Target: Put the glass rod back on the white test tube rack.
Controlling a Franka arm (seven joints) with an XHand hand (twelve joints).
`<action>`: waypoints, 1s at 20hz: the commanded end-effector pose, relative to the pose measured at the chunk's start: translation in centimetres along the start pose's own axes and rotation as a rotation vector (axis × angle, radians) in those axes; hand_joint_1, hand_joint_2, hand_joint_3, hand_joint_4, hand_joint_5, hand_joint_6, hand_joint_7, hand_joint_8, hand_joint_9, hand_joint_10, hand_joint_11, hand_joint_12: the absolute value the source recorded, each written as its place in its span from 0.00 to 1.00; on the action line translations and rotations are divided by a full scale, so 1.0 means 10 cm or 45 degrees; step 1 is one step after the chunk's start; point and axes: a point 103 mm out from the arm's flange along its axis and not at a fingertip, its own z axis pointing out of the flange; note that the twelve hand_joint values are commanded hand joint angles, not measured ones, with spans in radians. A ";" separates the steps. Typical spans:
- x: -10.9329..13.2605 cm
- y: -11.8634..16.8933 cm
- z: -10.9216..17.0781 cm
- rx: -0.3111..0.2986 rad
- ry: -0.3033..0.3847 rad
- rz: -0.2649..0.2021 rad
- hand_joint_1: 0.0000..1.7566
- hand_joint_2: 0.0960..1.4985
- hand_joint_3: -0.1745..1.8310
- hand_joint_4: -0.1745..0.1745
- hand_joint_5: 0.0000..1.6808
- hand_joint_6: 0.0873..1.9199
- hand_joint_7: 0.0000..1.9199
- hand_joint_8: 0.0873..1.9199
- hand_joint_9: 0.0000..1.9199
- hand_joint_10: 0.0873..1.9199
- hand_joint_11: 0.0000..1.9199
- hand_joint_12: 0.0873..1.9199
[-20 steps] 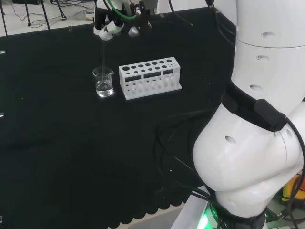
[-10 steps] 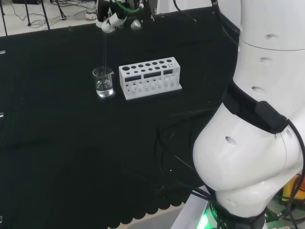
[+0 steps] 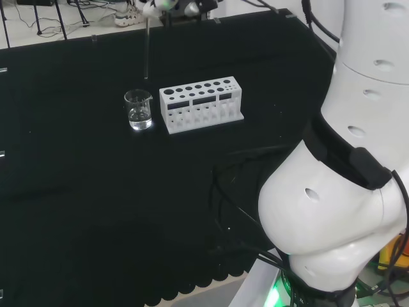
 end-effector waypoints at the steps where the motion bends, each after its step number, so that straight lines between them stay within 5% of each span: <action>1: -0.35 -0.36 -0.09 0.014 -0.024 0.116 0.76 0.66 0.00 0.00 0.88 0.00 0.72 0.27 0.91 0.18 0.89 0.17; 13: -1.00 -0.93 -0.07 0.027 -0.039 0.293 0.76 0.66 0.00 0.00 0.88 0.00 0.72 0.27 0.91 0.18 0.89 0.17; 20: -1.13 -1.08 -0.01 0.045 -0.033 0.325 0.76 0.66 0.00 0.00 0.88 0.00 0.72 0.27 0.91 0.18 0.89 0.17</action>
